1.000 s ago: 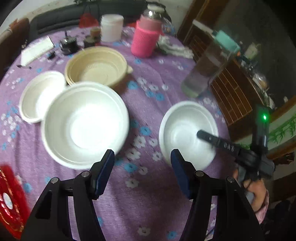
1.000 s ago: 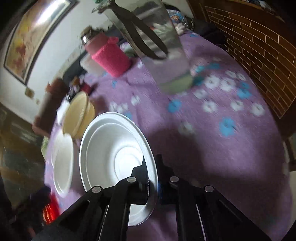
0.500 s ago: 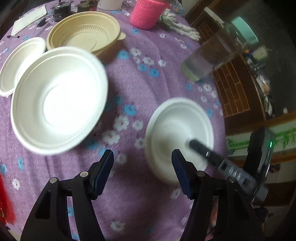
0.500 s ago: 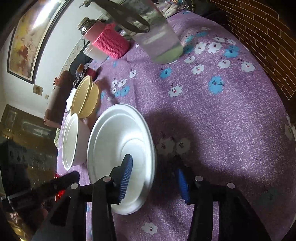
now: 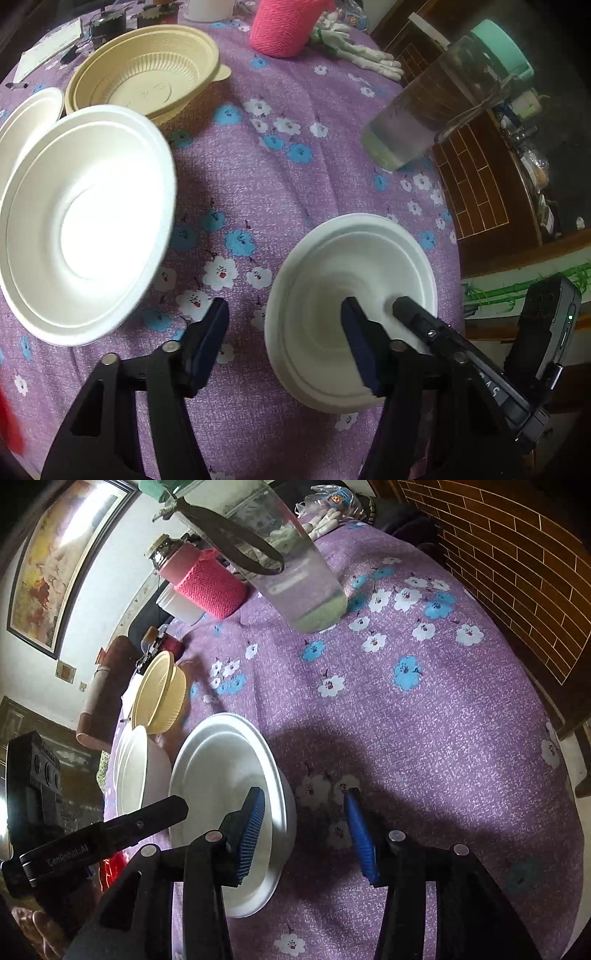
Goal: Organize plates and bowls
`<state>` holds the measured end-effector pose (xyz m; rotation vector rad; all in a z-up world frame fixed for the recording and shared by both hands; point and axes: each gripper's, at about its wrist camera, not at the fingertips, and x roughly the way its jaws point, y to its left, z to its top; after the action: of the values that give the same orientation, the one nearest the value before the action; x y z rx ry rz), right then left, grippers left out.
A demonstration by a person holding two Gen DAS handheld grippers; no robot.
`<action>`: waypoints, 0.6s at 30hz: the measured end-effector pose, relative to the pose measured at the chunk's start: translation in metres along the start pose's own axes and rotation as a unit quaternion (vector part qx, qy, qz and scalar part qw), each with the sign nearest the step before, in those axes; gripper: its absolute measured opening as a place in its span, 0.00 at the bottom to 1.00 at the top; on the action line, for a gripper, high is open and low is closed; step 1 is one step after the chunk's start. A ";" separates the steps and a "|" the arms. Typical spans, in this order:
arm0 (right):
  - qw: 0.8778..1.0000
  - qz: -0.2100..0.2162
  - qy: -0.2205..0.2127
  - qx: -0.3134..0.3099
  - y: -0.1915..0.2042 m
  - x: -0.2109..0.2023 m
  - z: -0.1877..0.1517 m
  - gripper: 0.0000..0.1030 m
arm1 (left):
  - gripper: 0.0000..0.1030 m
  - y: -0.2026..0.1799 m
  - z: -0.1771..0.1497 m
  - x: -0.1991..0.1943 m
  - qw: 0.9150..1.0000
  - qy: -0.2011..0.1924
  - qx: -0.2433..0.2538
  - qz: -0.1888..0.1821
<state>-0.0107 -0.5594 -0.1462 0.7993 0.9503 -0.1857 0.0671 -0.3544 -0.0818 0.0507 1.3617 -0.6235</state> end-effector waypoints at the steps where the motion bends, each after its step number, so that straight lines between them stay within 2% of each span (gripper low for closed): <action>1: 1.000 -0.002 0.002 -0.003 0.001 0.000 0.000 0.47 | 0.47 -0.001 0.000 0.000 1.000 0.000 0.003 0.000; 5: 1.000 -0.006 0.000 -0.003 0.006 0.002 0.000 0.46 | 0.22 -0.003 0.000 -0.001 1.000 0.003 0.009 -0.006; 9: 1.000 -0.009 0.005 -0.007 0.011 0.004 0.000 0.42 | 0.08 -0.003 0.000 0.005 1.000 0.011 0.014 -0.009; 12: 1.000 -0.012 0.010 -0.002 0.010 0.008 0.000 0.33 | 0.07 -0.002 0.001 0.010 1.000 0.015 0.012 -0.008; 13: 1.000 -0.013 0.012 0.001 0.009 0.010 0.000 0.23 | 0.07 -0.001 0.000 0.012 1.000 0.016 0.013 -0.006; 15: 1.000 -0.016 0.014 0.001 0.009 0.012 -0.001 0.14 | 0.07 0.000 0.001 0.013 1.000 0.017 0.012 -0.007; 18: 1.000 -0.024 0.006 0.000 0.009 0.012 -0.002 0.10 | 0.07 0.000 0.000 0.011 1.000 0.014 0.013 -0.010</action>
<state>-0.0008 -0.5493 -0.1512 0.7789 0.9821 -0.2222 0.0677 -0.3590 -0.0917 0.0678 1.3815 -0.6593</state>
